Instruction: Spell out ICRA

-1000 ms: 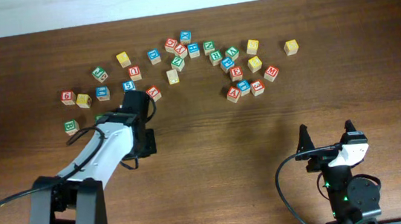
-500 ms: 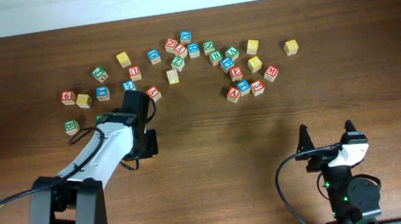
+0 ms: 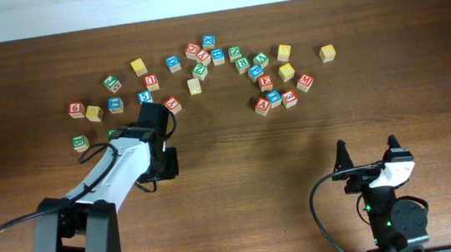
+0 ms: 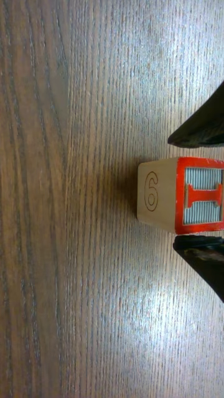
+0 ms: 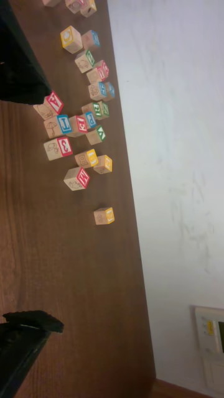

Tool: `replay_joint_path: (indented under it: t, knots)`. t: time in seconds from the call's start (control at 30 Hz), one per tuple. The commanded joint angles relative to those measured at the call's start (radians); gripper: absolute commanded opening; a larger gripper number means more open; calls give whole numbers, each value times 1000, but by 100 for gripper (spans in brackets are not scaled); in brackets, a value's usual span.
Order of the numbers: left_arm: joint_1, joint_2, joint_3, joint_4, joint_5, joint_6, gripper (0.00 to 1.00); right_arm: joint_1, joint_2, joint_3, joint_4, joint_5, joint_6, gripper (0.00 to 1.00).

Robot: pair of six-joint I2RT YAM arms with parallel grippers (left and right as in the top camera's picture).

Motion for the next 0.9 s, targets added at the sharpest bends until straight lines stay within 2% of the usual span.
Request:
replay_joint_path:
  t: [0.0, 0.07, 0.17, 0.3, 0.43, 0.8, 0.87]
  knots:
    - [2, 8, -9, -1, 13, 9, 41, -8, -8, -5, -8, 9, -7, 98]
    - [2, 8, -9, -1, 14, 8, 40, -8, -8, -5, -8, 9, -7, 98]
    - [2, 8, -9, 0, 13, 8, 30, -8, -8, -5, -8, 9, -7, 98]
    - [2, 8, -9, 2, 14, 8, 27, -8, -8, -5, -8, 9, -7, 98]
    - [2, 8, -9, 3, 37, 9, 31, -8, -8, -5, -8, 9, -7, 98]
    - [2, 8, -9, 2, 36, 9, 34, -8, -8, -5, -8, 9, -7, 98]
    - [2, 8, -9, 3, 36, 9, 40, -8, -8, -5, -8, 9, -7, 98]
